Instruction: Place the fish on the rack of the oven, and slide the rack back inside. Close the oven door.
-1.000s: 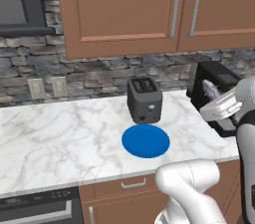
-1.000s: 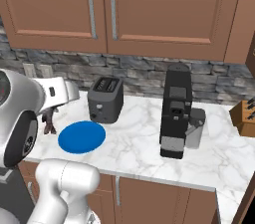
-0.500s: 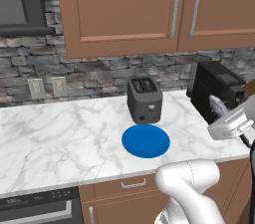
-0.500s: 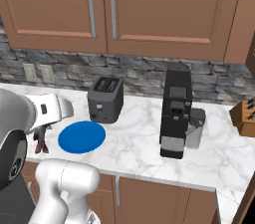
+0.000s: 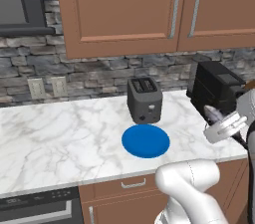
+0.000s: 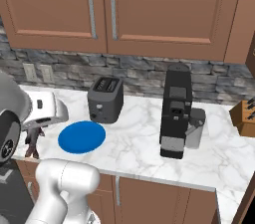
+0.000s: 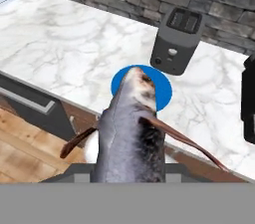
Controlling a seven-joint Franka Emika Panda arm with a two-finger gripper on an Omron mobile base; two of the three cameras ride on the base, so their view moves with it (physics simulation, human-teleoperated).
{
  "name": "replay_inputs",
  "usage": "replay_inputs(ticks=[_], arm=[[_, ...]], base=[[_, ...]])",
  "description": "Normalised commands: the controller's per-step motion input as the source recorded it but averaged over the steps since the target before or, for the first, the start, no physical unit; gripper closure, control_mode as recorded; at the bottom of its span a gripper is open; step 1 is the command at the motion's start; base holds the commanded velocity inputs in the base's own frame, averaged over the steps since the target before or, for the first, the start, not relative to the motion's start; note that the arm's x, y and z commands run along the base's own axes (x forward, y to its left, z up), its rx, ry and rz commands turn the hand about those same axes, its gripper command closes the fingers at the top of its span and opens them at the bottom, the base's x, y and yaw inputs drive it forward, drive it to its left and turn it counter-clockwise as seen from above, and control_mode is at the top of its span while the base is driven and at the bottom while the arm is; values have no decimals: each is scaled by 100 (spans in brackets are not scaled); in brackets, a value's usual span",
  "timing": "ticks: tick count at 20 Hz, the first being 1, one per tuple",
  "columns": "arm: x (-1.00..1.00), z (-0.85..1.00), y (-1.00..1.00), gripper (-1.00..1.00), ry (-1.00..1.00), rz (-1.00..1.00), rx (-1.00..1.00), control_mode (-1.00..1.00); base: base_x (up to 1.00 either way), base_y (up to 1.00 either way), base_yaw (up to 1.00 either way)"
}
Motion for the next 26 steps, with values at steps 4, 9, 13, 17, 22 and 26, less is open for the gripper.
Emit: replay_inputs(ticks=[4,9,13,17,22,26], arm=[[75,0,4,100,9,0,0,-100],[53,0,0,100,2,0,0,-100],[37,-1,0,100,4,0,0,-100],[0,0,0,100,0,0,0,100],[0,0,0,100,0,0,0,100],[0,0,0,100,0,0,0,100]], base=[[0,0,0],[0,0,0],[0,0,0],[6,0,0],[-19,13,0],[-66,20,0]])
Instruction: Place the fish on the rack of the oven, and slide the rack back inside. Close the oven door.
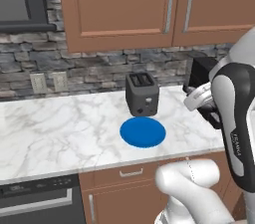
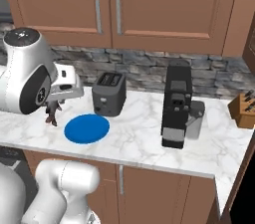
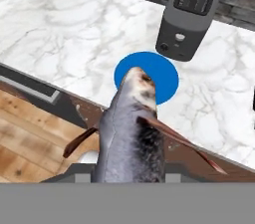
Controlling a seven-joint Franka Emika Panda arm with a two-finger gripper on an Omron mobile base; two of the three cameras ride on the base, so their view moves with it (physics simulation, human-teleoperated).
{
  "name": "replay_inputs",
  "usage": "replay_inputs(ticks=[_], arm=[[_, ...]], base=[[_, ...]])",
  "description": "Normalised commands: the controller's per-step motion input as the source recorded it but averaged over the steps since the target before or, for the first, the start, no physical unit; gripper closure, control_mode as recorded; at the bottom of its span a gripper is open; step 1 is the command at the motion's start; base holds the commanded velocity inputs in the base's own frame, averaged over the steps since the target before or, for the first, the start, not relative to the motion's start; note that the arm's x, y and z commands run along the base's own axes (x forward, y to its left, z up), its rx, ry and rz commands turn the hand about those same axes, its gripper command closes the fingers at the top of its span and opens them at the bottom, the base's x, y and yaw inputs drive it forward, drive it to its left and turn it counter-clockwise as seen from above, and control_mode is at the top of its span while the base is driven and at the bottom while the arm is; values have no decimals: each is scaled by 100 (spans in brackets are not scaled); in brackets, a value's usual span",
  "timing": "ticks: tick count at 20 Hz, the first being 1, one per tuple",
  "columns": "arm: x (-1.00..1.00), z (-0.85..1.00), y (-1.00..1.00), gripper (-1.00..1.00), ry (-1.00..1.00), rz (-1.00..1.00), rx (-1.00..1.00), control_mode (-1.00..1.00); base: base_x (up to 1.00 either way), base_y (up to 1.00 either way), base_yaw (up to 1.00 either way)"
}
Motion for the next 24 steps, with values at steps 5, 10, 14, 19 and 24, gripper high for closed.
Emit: replay_inputs(ticks=[5,10,14,19,24], arm=[[0,0,0,100,0,0,0,100],[0,0,0,100,0,0,0,100],[0,0,0,100,0,0,0,100],[0,0,0,100,0,0,0,100],[0,0,0,100,0,0,0,100]], base=[[-58,34,0],[-26,85,0],[-38,99,0],[-86,70,0],[-100,30,0]])
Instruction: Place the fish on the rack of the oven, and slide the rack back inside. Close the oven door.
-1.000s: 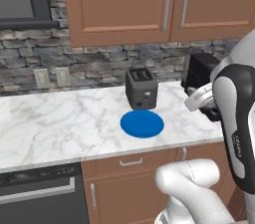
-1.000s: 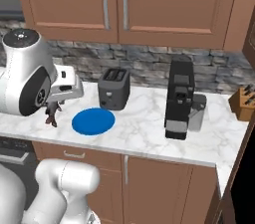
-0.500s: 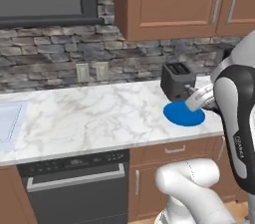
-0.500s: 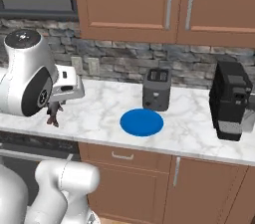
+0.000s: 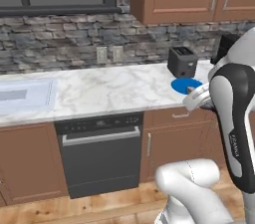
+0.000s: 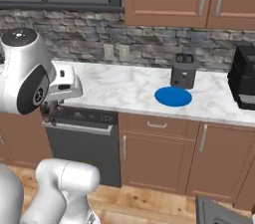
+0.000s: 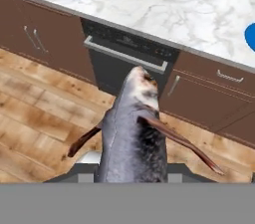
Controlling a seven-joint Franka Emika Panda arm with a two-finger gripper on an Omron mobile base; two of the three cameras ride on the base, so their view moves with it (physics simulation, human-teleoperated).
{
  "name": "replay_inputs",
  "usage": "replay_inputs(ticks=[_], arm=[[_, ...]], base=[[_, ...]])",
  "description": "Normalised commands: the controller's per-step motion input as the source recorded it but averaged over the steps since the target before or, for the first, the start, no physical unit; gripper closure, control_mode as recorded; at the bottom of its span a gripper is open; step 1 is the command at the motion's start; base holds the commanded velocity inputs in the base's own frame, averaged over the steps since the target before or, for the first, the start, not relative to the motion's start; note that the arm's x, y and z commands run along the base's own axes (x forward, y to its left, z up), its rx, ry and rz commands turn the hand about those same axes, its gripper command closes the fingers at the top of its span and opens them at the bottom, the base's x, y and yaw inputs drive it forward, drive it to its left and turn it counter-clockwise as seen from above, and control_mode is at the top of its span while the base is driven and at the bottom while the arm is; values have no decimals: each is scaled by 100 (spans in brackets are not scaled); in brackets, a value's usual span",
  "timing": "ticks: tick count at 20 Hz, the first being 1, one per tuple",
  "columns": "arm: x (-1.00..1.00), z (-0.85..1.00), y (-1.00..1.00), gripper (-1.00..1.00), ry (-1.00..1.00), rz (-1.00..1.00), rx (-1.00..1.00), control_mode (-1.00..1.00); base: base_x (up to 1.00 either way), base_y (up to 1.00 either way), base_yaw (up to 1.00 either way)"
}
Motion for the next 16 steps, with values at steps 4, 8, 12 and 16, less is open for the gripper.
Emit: replay_inputs(ticks=[4,8,12,16], arm=[[0,0,0,100,0,0,0,100],[0,0,0,100,0,0,0,100],[0,0,0,100,0,0,0,100],[0,0,0,100,0,0,0,100]], base=[[-100,2,0],[-100,0,0],[-100,-26,-6],[-100,-51,-13]])
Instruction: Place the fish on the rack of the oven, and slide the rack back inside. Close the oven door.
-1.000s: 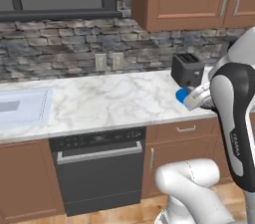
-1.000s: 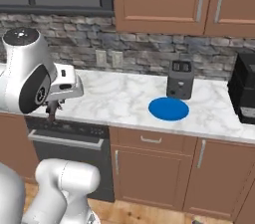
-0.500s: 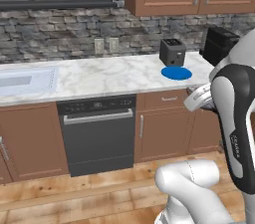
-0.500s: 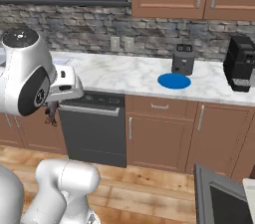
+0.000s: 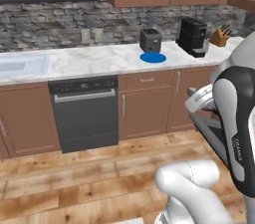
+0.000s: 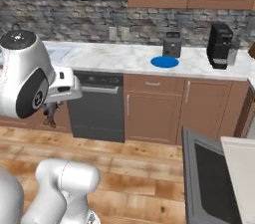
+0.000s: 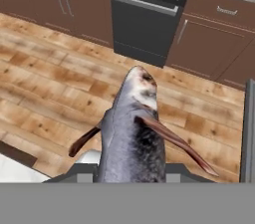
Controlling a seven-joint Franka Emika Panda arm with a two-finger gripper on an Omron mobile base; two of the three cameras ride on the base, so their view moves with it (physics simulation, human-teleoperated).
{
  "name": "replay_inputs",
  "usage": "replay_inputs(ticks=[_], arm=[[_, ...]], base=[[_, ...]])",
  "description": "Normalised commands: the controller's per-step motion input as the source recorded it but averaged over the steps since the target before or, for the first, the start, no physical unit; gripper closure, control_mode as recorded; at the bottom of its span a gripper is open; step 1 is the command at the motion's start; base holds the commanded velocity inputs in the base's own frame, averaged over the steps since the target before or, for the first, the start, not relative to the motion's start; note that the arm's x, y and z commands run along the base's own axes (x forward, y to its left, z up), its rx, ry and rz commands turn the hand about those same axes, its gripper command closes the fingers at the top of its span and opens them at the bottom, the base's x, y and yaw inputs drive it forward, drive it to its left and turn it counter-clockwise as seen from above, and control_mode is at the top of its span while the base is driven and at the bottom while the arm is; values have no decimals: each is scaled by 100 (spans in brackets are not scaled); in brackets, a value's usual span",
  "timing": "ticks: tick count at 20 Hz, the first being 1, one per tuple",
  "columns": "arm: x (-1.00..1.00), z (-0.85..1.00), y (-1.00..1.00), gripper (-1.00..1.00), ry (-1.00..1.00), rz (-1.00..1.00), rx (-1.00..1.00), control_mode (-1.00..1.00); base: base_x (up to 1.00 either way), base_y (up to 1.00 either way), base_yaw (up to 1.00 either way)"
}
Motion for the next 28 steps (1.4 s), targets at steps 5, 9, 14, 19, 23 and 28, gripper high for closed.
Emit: replay_inputs(ticks=[5,9,14,19,23,28], arm=[[0,0,0,100,0,0,0,100],[0,0,0,100,0,0,0,100],[0,0,0,100,0,0,0,100],[0,0,0,100,0,0,0,100],[0,0,0,100,0,0,0,100],[0,0,0,100,0,0,0,100]], base=[[-81,-71,-18],[-80,-79,-20],[-100,-71,-18],[-100,-47,-22],[-100,-30,-17],[-100,-31,-24]])
